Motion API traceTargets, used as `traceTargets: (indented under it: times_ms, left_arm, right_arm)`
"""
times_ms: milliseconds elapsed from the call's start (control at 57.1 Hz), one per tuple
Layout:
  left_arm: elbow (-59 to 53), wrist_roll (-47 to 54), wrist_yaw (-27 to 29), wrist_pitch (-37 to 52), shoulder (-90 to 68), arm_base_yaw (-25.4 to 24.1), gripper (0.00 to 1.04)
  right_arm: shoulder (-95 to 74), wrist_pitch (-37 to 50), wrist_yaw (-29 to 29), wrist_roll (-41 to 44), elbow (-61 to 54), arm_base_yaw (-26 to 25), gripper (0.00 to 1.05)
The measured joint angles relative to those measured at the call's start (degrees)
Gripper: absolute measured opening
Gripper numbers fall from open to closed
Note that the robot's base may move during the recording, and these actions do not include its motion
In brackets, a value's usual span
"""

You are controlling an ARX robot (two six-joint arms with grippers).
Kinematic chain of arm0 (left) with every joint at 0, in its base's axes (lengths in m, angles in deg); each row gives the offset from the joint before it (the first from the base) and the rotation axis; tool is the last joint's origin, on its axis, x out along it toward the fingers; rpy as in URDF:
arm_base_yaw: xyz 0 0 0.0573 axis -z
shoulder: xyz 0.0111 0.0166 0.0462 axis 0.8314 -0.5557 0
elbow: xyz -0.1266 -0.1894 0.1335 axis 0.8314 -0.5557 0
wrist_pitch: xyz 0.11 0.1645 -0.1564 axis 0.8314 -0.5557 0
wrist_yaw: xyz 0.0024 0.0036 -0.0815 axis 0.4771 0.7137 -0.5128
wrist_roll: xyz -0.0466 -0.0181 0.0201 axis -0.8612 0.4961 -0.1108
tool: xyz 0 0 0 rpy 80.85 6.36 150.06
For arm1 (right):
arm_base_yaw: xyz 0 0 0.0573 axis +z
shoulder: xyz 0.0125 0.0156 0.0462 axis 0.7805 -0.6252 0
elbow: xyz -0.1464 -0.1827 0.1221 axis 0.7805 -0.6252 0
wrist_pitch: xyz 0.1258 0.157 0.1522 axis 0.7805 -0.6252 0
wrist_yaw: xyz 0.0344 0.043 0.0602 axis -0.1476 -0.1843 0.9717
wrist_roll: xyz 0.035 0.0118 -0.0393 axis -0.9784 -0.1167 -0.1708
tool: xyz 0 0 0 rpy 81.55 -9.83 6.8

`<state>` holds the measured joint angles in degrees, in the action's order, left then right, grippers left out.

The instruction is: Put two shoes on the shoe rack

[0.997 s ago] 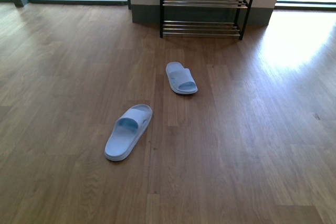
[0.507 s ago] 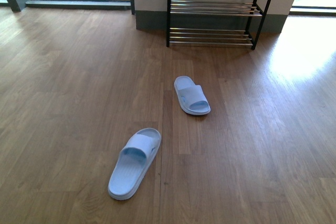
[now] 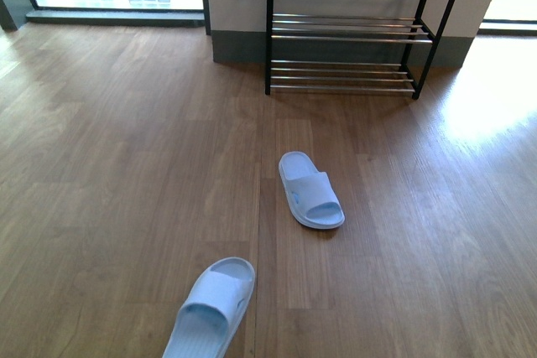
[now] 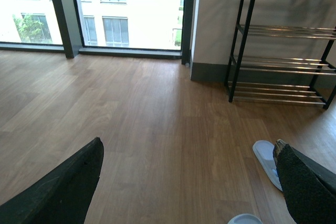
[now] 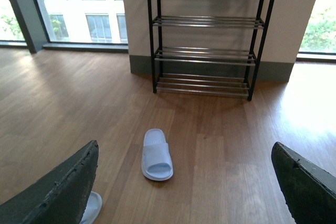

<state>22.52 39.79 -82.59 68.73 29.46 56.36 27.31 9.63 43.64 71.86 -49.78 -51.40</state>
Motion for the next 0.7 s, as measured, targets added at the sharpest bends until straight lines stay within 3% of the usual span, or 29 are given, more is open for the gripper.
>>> traceTargets:
  times_ms: [700]
  left_arm:
    - [0.00,0.00,0.07,0.00,0.00,0.00,0.95]
  right_arm:
    - [-0.02,0.00,0.02,0.00,0.00,0.00,0.96]
